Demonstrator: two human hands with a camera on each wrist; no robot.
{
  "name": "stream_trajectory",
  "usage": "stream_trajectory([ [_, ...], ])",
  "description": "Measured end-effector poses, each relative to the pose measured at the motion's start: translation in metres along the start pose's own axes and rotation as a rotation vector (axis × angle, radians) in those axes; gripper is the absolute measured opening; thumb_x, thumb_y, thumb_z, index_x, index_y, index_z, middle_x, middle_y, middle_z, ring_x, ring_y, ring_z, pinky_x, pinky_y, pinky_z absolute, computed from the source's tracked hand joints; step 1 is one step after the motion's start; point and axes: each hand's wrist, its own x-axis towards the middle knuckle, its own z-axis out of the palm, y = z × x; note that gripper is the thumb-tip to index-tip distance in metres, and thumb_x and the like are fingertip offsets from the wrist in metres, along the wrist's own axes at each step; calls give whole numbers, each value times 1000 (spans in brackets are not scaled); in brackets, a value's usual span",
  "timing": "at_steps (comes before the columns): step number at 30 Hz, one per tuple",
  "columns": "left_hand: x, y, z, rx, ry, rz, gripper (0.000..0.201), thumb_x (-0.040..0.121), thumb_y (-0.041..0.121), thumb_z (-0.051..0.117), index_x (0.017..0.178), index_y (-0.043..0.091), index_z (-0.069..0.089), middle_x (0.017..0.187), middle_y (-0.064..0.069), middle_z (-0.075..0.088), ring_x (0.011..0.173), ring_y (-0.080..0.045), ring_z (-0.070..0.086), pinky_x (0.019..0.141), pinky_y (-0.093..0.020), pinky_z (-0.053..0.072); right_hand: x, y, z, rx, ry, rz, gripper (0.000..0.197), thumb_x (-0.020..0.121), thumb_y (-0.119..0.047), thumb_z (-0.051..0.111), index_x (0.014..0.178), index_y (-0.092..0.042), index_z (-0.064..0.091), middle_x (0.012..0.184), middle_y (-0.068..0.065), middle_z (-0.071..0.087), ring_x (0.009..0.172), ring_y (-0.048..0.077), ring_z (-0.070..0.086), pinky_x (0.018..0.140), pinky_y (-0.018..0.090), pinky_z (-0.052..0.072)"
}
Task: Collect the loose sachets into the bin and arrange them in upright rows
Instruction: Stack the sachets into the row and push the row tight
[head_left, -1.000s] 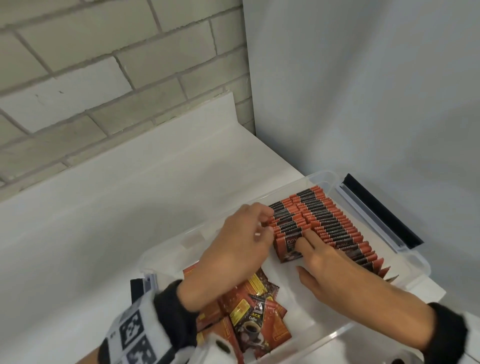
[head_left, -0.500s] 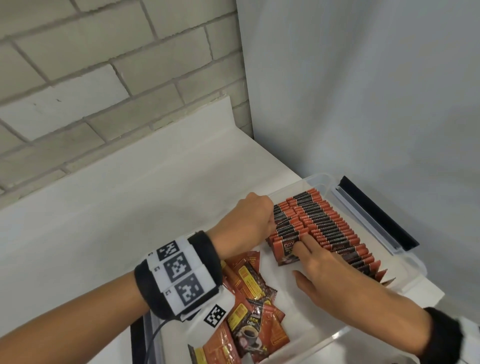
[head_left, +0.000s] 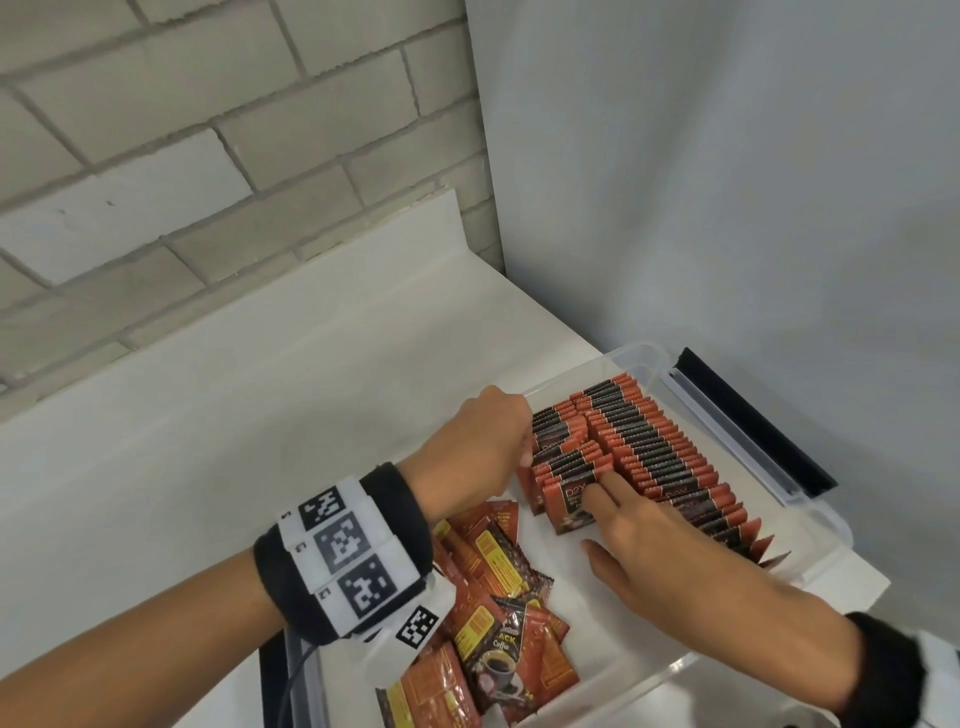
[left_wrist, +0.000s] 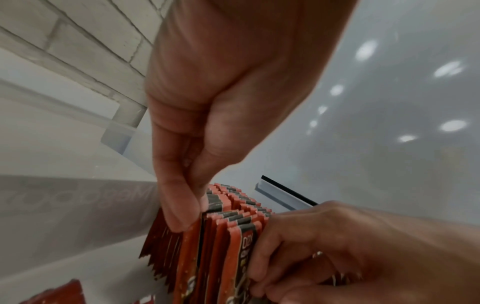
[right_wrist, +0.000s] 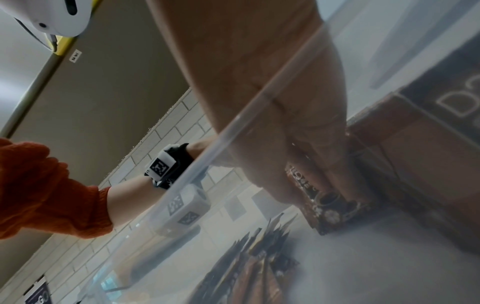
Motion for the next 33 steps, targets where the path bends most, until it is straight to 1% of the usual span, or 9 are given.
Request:
stream_trajectory([
  [4,-1,7,-2,-89,7,-42,16,91,7,62,105,2,64,102,-14,66,88,-25,68,82,-32,54,0,0,-1,14,8,12,39,103,-31,33,139,-18,30,138,-2,35,108,10,55,89,16,45],
  [10,-20,-1,0,-155,49,-54,31,99,32,48,97,3,59,90,-10,67,79,-24,70,75,-36,56,-1,2,1,4,11,5,38,103,-30,32,139,-17,31,135,-1,37,106,10,55,89,18,45],
  [13,-24,-15,3,-253,-84,-102,27,98,17,47,115,-1,58,103,-13,69,91,-25,69,86,-47,54,0,0,-3,-27,10,5,35,104,-28,32,137,-15,34,132,0,39,105,12,55,89,22,48],
  [16,-26,-21,12,-566,-232,-201,52,94,7,48,144,12,34,131,-6,56,111,-17,59,102,-39,47,0,-2,-5,-60,-13,5,36,104,-25,32,138,-13,35,135,1,38,113,14,51,94,23,46],
  [18,-27,-13,20,-913,-335,-215,46,94,-4,43,136,15,43,126,2,59,112,-9,56,104,-29,44,0,-1,-4,-53,1,26,35,103,-25,33,137,-14,35,133,1,39,113,14,52,94,23,46],
  [21,-23,-1,29,-1187,-390,-244,42,90,-16,37,116,9,58,122,-5,63,112,-9,57,84,-15,51,6,4,5,-34,23,47,31,100,-23,41,129,-13,42,127,3,45,107,17,56,90,27,49],
  [26,-18,9,30,-1399,-270,-293,27,97,-7,38,100,8,61,91,-5,69,82,-11,65,57,-16,54,4,7,11,11,154,-7,29,64,-18,82,86,-10,64,79,3,63,57,15,62,46,25,54],
  [29,-15,12,30,-1484,-243,-346,23,101,6,38,116,6,56,100,-12,68,86,-18,66,62,-23,58,2,7,9,108,77,27,28,97,-20,48,123,-14,39,108,2,55,83,16,64,72,25,54],
  [33,-14,9,32,-1536,-256,-354,28,99,0,36,117,4,57,89,-11,71,76,-18,68,65,-25,59,1,7,8,190,92,65,72,101,-22,39,149,-12,-14,126,0,48,93,14,62,83,25,51],
])
